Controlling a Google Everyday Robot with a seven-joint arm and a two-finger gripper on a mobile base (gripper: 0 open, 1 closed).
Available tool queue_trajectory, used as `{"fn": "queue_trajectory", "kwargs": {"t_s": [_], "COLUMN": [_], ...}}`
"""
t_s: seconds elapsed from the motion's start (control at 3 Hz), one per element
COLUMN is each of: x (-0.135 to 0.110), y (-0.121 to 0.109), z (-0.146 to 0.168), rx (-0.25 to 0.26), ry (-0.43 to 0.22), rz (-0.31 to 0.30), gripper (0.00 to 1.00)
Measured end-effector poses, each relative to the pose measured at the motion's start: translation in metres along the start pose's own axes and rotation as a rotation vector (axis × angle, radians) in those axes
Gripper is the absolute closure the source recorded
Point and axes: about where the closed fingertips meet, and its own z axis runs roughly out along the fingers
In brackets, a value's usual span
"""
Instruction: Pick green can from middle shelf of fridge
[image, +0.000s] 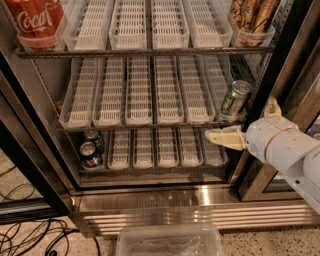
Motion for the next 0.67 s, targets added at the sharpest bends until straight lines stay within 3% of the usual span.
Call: {"fn": "queue_trajectory", "kwargs": {"t_s": [0.67], "x": [0.0143], "y": [-0.0152], "z": [0.0129], "rx": [0.079], "ry": [-0.044], "rz": [0.113], "gripper": [0.00]}}
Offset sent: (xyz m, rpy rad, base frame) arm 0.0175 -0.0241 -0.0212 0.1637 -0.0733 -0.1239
